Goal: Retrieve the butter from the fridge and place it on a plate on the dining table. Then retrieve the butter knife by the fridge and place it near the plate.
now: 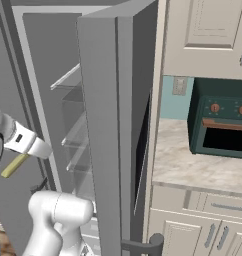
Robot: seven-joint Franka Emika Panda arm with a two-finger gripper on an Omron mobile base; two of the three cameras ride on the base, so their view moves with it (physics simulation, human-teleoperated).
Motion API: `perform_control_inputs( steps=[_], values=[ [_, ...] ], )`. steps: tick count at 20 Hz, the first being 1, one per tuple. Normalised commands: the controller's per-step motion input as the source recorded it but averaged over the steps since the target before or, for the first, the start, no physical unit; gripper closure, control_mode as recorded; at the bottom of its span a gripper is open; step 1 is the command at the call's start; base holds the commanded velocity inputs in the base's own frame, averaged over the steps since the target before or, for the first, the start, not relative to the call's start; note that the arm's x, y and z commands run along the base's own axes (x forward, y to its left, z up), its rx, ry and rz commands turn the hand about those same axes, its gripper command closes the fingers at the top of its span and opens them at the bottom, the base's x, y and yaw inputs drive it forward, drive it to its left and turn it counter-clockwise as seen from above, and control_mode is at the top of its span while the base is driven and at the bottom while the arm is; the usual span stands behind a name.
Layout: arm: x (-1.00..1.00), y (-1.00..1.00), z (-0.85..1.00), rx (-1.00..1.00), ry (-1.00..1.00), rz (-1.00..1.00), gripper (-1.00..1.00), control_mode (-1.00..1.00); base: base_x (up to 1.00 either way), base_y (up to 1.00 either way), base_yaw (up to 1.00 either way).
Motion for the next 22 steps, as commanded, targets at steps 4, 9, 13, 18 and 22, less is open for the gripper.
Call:
perform_control_inputs(
  steps=[4,9,13,18,22],
  values=[
    [0.0,0.0,-0.03,0.05,0.15,0.07,1.0,-1.0,0.0,0.0,0.0],
    [0.07,0.0,0.0,0.0,0.11,0.0,1.0,-1.0,0.0,0.0,0.0],
    [0.0,0.0,-0.01,0.0,0.03,0.0,1.0,-1.0,0.0,0.0,0.0],
    [-0.02,0.05,-0.02,0.0,0.0,0.0,1.0,-1.0,0.0,0.0,0.0],
    [-0.18,0.14,-0.1,0.0,0.0,0.0,1.0,1.0,-0.23,0.18,0.0]
  ],
)
